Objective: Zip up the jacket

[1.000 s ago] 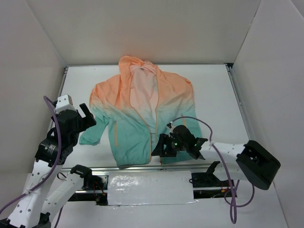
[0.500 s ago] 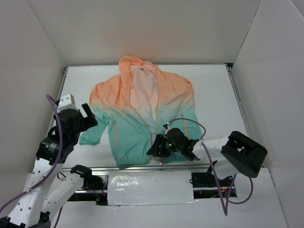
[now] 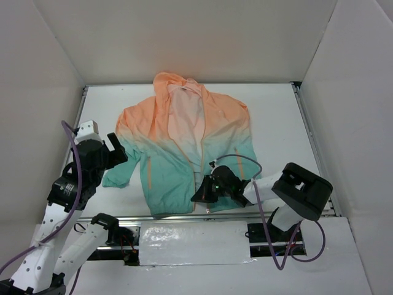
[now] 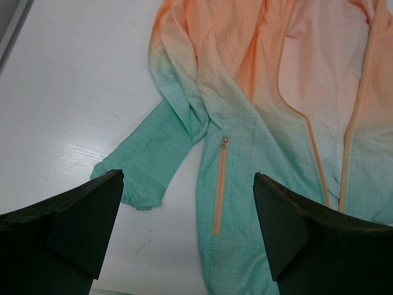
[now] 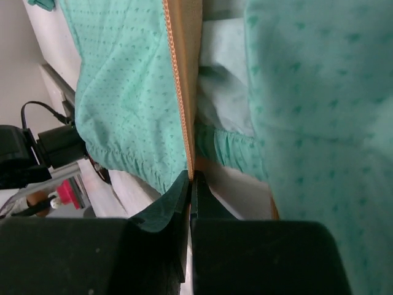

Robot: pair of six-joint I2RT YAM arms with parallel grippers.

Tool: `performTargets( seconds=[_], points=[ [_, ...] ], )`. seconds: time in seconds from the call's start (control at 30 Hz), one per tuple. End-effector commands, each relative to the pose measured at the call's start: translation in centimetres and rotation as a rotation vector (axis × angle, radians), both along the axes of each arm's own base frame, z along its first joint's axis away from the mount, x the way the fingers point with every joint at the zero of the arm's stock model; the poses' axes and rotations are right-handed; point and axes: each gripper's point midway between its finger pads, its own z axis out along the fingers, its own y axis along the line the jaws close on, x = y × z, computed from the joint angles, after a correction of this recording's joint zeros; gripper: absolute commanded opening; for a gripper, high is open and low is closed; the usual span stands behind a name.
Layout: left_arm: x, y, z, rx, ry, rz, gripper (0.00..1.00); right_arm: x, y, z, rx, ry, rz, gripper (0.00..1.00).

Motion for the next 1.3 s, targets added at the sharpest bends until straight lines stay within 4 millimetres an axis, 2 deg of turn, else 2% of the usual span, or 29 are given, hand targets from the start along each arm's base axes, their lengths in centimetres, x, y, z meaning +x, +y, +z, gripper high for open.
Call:
performTargets(
  seconds=[0.0,0.03,0.1,0.13,0.2,0.23,0.27,0.33,0.37,0.43,0.53,0.63,0.7,0.8,0.9,1.1,1.27],
  points=[
    [0.8,-1.3,0.9,-0.015,-0.043,-0.072,0.99,0.0,0.0,1.6,0.018,-0.044,0.005,0.0],
    [0.8,-1.9,1.0,-0.023,-0.046,-0.11,0.99,0.1,0.3,3.1,0.054,-0.068,0.012,0.0],
    [1.1,-4.2,1.6,-0.074,-0.076,-0.227,0.99,-0.1,0.6,4.8,0.093,-0.092,0.035,0.0],
    [0.4,-7.4,1.7,-0.163,-0.071,-0.386,0.96,-0.1,0.9,6.8,0.142,-0.138,0.052,0.0],
    [-0.3,-10.5,1.1,-0.278,-0.052,-0.525,0.94,-0.1,1.2,9.1,0.202,-0.196,0.076,0.0],
    [-1.1,-13.0,1.9,-0.399,-0.06,-0.628,0.92,0.1,1.4,10.2,0.221,-0.236,0.084,0.0],
    [-1.6,-14.1,0.8,-0.452,-0.027,-0.668,0.92,0.2,1.2,11.3,0.235,-0.262,0.079,0.0],
    [-2.5,-16.1,1.1,-0.555,-0.025,-0.749,0.9,0.7,1.4,12.5,0.246,-0.298,0.071,0.0],
    [-3.1,-16.9,0.3,-0.574,-0.001,-0.778,0.9,0.8,1.4,13.3,0.264,-0.314,0.068,0.0],
    [-4.1,-18.2,0.4,-0.618,0.005,-0.817,0.89,0.8,1.6,14.1,0.294,-0.32,0.067,0.0],
    [-5.9,-20.3,-0.9,-0.725,0.056,-0.875,0.87,1.1,1.8,14.8,0.329,-0.301,0.035,0.0],
    [-7.7,-21.6,-1.3,-0.808,0.077,-0.908,0.84,1.5,2.0,14.6,0.33,-0.276,0.004,0.0],
    [-8.2,-21.7,-2.2,-0.816,0.086,-0.897,0.82,1.9,1.9,14.2,0.318,-0.263,-0.025,0.0],
    [-9.0,-22.1,-4.3,-0.8,0.138,-0.885,0.79,1.7,2.1,14.1,0.33,-0.229,-0.026,0.0],
    [-10.4,-23.0,-6.5,-0.798,0.198,-0.909,0.7,1.6,2.7,13.9,0.335,-0.196,-0.018,0.0],
    [-10.7,-23.6,-7.7,-0.748,0.209,-0.9,0.68,1.8,3.2,13.5,0.305,-0.175,-0.04,0.0],
    [-10.6,-23.3,-9.9,-0.683,0.254,-0.87,0.71,1.8,3.3,13.7,0.316,-0.172,-0.039,0.0]
  ],
)
